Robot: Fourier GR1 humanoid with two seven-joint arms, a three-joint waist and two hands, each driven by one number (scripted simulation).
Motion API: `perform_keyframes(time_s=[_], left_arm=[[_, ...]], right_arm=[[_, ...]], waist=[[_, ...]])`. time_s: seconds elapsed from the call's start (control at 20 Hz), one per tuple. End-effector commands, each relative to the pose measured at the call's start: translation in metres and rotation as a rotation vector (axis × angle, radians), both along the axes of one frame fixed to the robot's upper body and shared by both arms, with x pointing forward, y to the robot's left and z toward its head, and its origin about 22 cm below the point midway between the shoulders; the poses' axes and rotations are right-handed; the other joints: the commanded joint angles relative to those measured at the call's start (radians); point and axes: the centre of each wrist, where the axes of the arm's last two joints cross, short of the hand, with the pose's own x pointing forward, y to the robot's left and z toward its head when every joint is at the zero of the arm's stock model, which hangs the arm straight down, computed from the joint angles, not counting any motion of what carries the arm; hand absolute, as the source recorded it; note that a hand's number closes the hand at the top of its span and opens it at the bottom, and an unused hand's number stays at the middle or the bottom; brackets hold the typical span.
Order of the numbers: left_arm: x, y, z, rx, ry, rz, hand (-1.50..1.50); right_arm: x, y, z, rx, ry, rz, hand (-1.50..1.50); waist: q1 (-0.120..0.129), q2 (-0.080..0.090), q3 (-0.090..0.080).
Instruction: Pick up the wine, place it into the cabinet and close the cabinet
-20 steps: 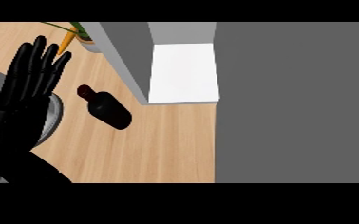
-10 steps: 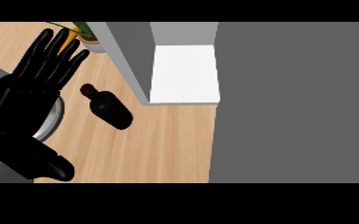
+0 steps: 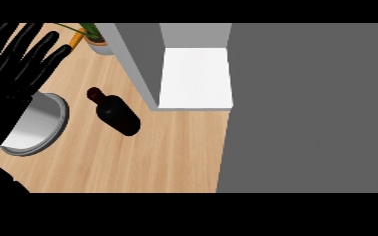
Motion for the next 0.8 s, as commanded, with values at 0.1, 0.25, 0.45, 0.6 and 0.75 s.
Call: perform_keyframes(time_s=[0.1,0.25,0.45,0.6,0.75], left_arm=[[0.008,0.007,0.017,0.009,0.018,0.013,-1.5],[-0.002,0.006,0.012,0.021,0.037,0.047,-1.5],[0.011,0.01,0.008,0.049,0.051,0.046,-1.5],[-0.003,0.009,0.012,0.063,0.059,0.048,-1.5],[0.014,0.01,-0.005,0.054,0.078,0.085,-1.5]], right_arm=[[-0.015,0.006,0.016,0.006,-0.024,-0.013,-1.5],[-0.036,0.008,0.025,0.014,-0.029,-0.011,-1.5],[-0.035,0.008,0.034,0.011,-0.042,-0.005,-1.5],[-0.042,0.01,0.039,0.052,-0.036,-0.016,-1.5],[-0.034,0.008,0.04,0.024,-0.045,-0.026,-1.5]], waist=[[-0.001,0.002,0.0],[-0.005,-0.001,0.0],[-0.008,0.0,-0.001],[-0.005,-0.002,-0.001],[-0.008,0.001,-0.001]])
